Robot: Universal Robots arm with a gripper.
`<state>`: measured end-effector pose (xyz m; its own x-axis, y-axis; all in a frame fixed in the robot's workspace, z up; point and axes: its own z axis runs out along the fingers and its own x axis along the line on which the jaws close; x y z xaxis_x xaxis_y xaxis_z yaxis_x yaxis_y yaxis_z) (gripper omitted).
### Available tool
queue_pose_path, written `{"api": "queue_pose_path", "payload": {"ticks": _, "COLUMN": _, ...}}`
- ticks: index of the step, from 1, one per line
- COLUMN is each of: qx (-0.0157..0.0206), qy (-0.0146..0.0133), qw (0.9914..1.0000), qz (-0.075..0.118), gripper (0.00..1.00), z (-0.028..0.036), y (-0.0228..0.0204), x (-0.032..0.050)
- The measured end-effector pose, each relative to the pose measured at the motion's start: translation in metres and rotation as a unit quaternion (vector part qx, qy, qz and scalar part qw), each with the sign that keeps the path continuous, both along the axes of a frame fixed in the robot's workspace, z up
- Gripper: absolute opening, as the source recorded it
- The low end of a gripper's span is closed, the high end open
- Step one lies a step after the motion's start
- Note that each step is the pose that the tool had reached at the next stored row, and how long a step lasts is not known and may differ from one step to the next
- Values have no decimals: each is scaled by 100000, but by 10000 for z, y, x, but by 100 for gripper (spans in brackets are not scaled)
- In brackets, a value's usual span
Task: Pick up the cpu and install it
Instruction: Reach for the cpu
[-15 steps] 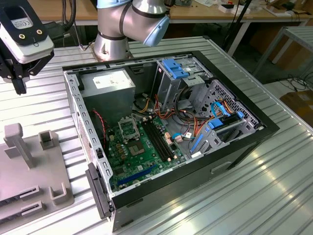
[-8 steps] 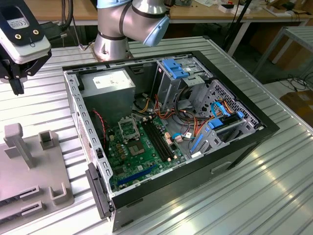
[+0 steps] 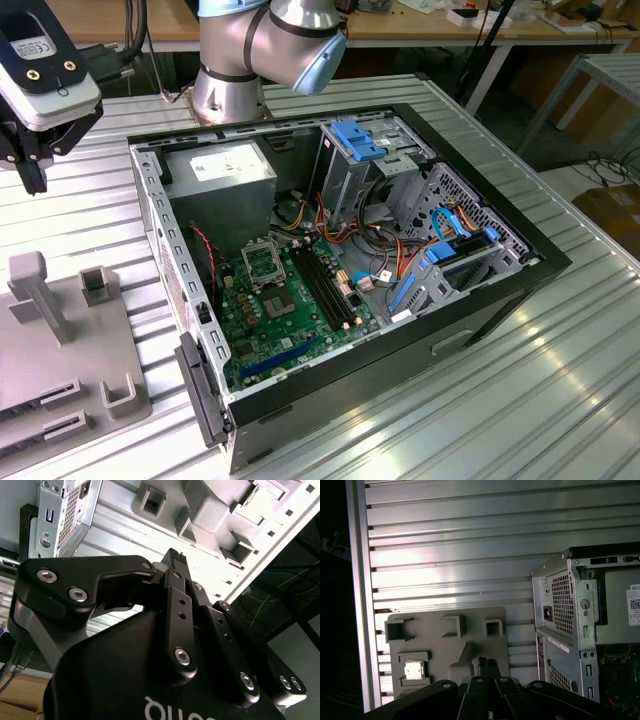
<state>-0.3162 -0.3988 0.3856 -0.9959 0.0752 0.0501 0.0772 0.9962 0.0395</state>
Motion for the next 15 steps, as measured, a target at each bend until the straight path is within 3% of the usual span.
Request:
{"api": "queue_pose_path", "payload": {"ticks": 8, "qx": -1, "qy": 1, "qw": 100000, "qz": -4, "gripper": 11, "z": 0, "y": 0, "x": -17}}
{"api": "queue_pose_path", "payload": {"ticks": 15, "qx": -4, "qy": -7, "qw": 100000, "qz": 1, "gripper": 11, "z": 0, "y": 0, "x": -120}}
